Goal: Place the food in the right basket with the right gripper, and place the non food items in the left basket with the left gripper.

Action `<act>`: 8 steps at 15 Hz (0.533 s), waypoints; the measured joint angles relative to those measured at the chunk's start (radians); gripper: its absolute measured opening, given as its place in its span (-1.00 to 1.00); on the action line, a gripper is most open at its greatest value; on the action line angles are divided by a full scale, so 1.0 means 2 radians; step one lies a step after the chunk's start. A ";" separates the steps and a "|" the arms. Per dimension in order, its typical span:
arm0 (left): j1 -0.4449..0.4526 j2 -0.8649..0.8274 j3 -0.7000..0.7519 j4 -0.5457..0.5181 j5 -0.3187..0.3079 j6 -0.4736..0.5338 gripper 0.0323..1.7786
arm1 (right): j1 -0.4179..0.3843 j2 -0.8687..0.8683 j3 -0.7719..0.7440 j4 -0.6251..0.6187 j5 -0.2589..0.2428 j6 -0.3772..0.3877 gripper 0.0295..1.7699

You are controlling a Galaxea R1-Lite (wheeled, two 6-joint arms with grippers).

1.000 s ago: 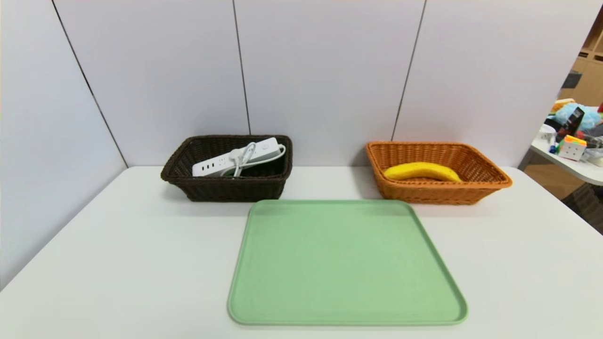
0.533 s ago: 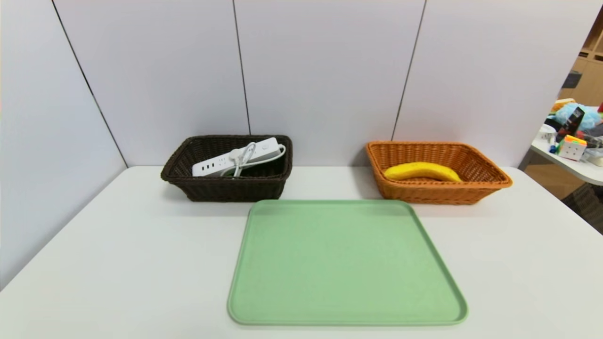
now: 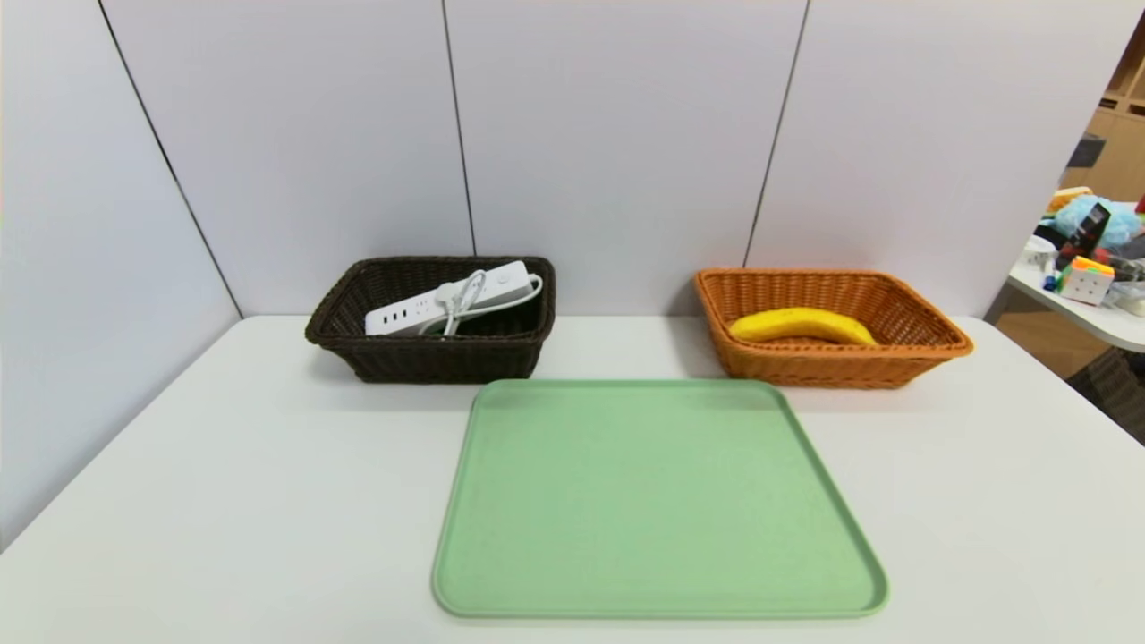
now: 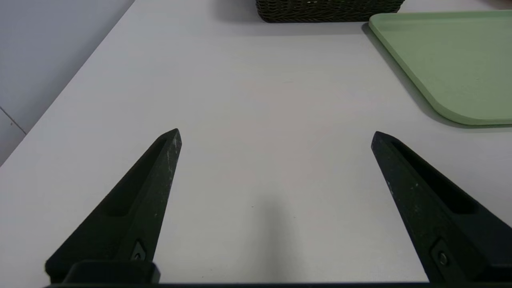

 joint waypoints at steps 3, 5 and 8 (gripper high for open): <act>0.000 0.000 0.013 -0.008 0.012 0.003 0.90 | 0.000 0.000 0.004 0.000 0.001 0.014 0.93; 0.000 0.000 0.028 -0.049 0.013 0.001 0.90 | 0.000 0.000 0.004 0.000 0.002 0.024 0.93; 0.000 0.000 0.034 -0.056 0.013 -0.007 0.90 | 0.000 0.000 0.004 0.001 0.002 0.025 0.93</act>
